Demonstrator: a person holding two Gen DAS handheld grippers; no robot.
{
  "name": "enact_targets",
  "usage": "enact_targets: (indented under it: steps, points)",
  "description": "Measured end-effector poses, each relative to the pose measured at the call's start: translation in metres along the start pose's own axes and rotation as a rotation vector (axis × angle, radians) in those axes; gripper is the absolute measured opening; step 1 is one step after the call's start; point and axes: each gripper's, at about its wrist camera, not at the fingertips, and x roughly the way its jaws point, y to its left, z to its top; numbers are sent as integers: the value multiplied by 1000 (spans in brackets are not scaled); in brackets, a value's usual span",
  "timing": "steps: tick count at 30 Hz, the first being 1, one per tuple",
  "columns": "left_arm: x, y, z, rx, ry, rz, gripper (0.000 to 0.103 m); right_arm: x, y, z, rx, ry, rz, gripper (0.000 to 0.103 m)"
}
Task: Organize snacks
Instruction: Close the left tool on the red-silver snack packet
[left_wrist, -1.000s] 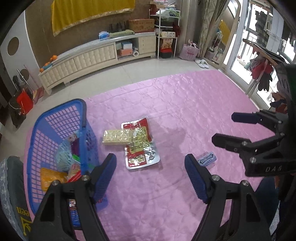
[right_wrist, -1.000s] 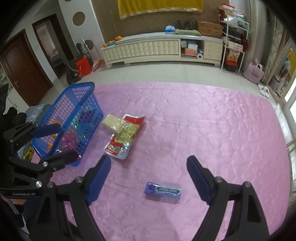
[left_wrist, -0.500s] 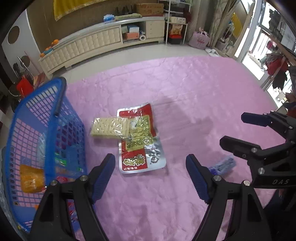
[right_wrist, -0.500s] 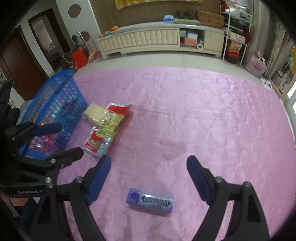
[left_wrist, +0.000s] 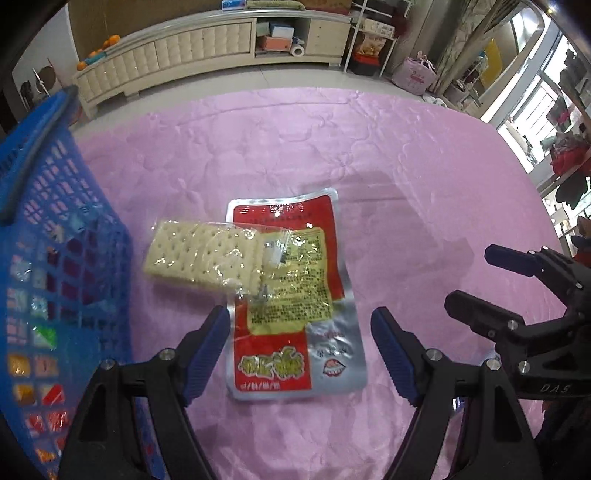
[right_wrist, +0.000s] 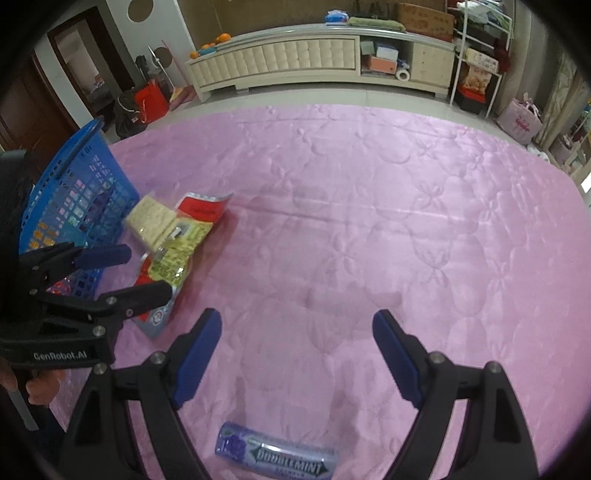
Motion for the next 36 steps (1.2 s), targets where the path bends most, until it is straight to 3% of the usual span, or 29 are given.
enact_targets:
  steps: [5, 8, 16, 20, 22, 24, 28, 32, 35, 36]
  points:
    - [14, -2, 3, 31, 33, -12, 77, 5, -2, -1, 7, 0, 10, 87]
    - [22, -5, 4, 65, 31, 39, 81, 6, -1, -1, -6, 1, 5, 87]
    - [37, -6, 2, 86, 59, 99, 102, 7, 1, -1, -6, -4, 5, 87]
    - [37, 0, 6, 27, 72, 56, 102, 9, -1, -3, 1, 3, 8, 87]
    - [38, 6, 12, -3, 80, 26, 98, 9, -3, -4, 6, 4, 13, 87]
    - [34, 5, 10, 12, 78, 40, 80, 9, -3, -4, 14, 5, 15, 87]
    - [27, -3, 0, 26, 84, 3, 64, 9, -3, -5, 17, 7, 18, 87]
    - [26, -9, -2, 2, 109, -106, 57, 8, 1, -7, 13, 14, 23, 87]
    - [24, -12, -3, 17, 104, -87, 53, 9, 2, -8, 14, 17, 19, 87]
    - [22, -14, -4, 17, 101, -92, 45, 9, 2, -9, 20, 17, 20, 87]
